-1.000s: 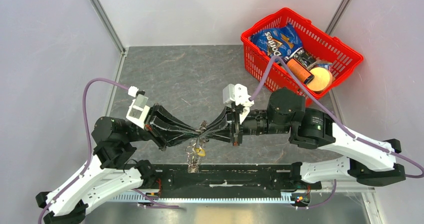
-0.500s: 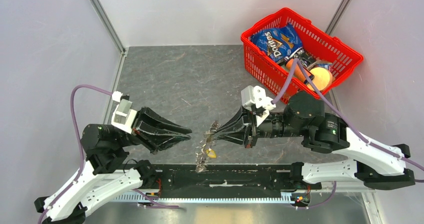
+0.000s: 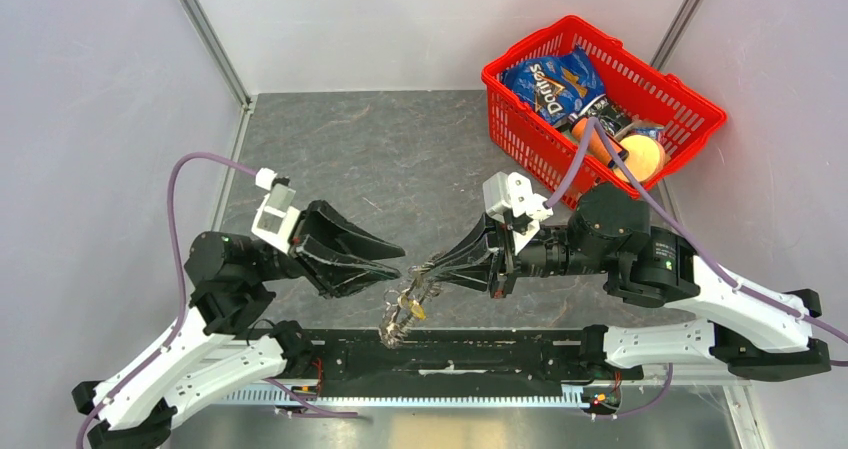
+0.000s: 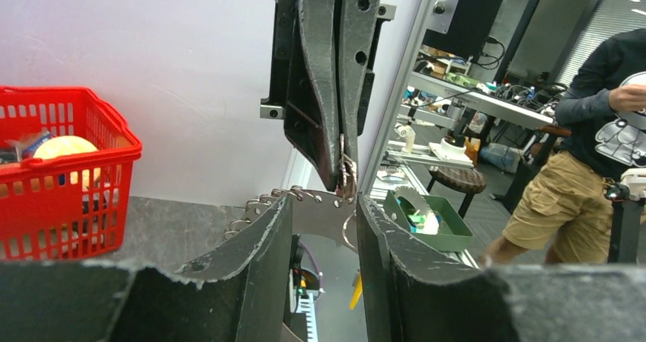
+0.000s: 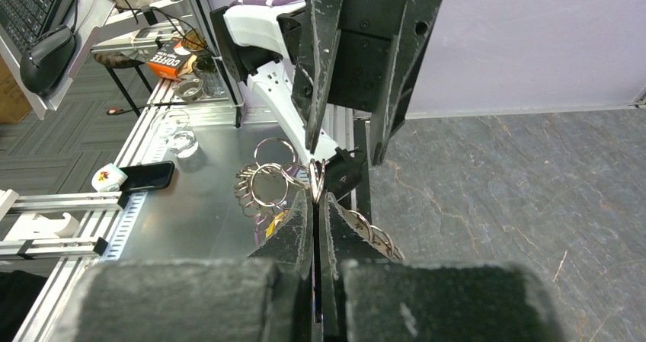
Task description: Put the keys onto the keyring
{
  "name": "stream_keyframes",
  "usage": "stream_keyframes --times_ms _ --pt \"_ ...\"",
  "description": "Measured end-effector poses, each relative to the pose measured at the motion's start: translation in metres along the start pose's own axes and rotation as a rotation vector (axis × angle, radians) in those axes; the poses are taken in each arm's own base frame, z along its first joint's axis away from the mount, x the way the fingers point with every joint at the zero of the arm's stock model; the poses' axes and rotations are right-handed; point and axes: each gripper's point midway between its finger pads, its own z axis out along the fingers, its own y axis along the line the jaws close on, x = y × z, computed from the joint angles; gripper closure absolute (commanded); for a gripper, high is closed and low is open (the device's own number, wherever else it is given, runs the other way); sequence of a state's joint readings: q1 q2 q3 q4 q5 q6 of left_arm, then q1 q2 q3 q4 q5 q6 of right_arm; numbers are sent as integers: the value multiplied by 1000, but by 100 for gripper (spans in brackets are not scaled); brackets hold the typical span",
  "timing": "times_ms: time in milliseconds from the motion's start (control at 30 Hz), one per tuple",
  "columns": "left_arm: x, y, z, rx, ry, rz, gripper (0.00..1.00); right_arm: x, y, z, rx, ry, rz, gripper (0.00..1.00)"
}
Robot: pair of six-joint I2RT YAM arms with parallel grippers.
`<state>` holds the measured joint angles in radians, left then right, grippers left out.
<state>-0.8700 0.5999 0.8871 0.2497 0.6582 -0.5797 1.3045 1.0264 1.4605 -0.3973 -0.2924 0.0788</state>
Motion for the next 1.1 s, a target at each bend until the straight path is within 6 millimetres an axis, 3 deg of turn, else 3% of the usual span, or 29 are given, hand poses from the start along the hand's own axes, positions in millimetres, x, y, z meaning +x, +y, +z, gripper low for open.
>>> stream_keyframes --times_ms 233,700,1100 --pt "11 4 6 19 43 -34 56 1 -1 1 4 4 8 100" --pt "5 -3 6 48 40 -24 66 17 -12 11 46 57 28 100" --pt "7 -5 4 48 65 -34 67 18 -13 11 52 61 29 100"
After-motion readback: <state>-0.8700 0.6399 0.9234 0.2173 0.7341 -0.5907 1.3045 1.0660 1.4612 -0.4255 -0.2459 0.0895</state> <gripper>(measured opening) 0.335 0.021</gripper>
